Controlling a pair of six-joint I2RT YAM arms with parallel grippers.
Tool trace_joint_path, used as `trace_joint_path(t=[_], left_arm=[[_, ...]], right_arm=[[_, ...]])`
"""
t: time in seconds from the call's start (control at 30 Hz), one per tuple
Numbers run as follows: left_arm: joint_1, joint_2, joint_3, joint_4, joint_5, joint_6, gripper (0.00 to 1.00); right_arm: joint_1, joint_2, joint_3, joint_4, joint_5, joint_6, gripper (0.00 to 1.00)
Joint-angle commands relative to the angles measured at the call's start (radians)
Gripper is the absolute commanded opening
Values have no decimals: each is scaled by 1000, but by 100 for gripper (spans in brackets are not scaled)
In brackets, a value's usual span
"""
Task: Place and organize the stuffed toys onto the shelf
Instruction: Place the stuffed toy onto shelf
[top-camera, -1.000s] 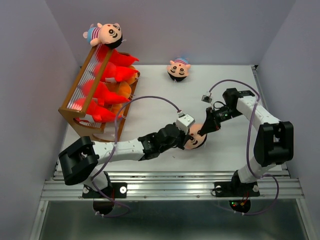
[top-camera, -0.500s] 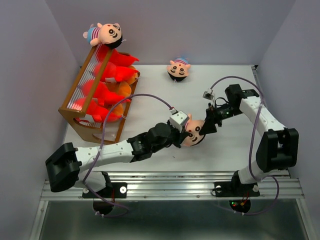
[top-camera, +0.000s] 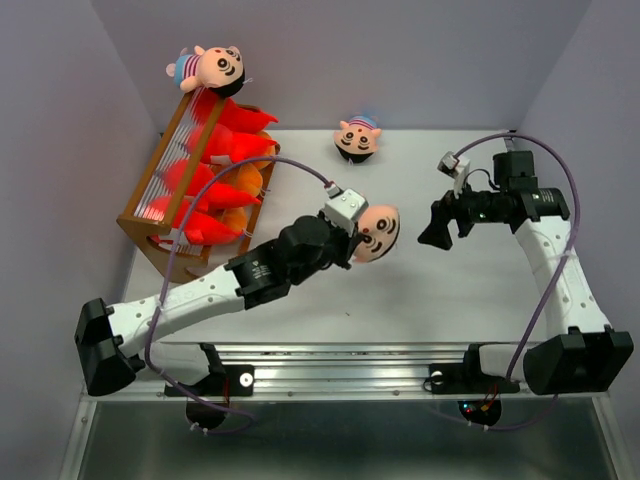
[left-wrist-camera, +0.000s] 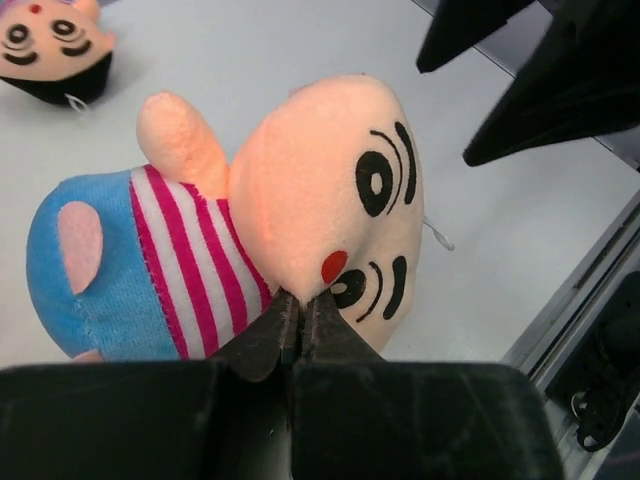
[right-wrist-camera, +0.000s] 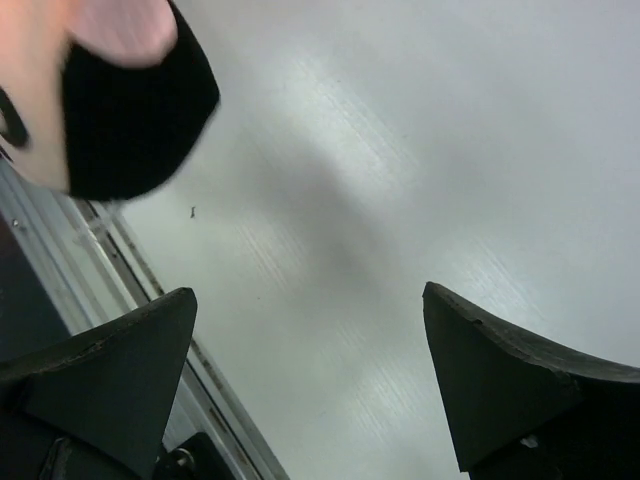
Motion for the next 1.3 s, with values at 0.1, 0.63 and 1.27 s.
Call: trace_joint_path(t=[0.1,0.63,1.27], left_arm=[[149,-73,342,-236,34,111,0],[644,17,818,-591,154,395,0],[1047,73,723,-403,362,668,0]], right_arm=[[-13,-81,-146,178,43,51,100],[-13,90,-358,235,-172,-29,100],[-13,41,-378,236,-172,-40,100]])
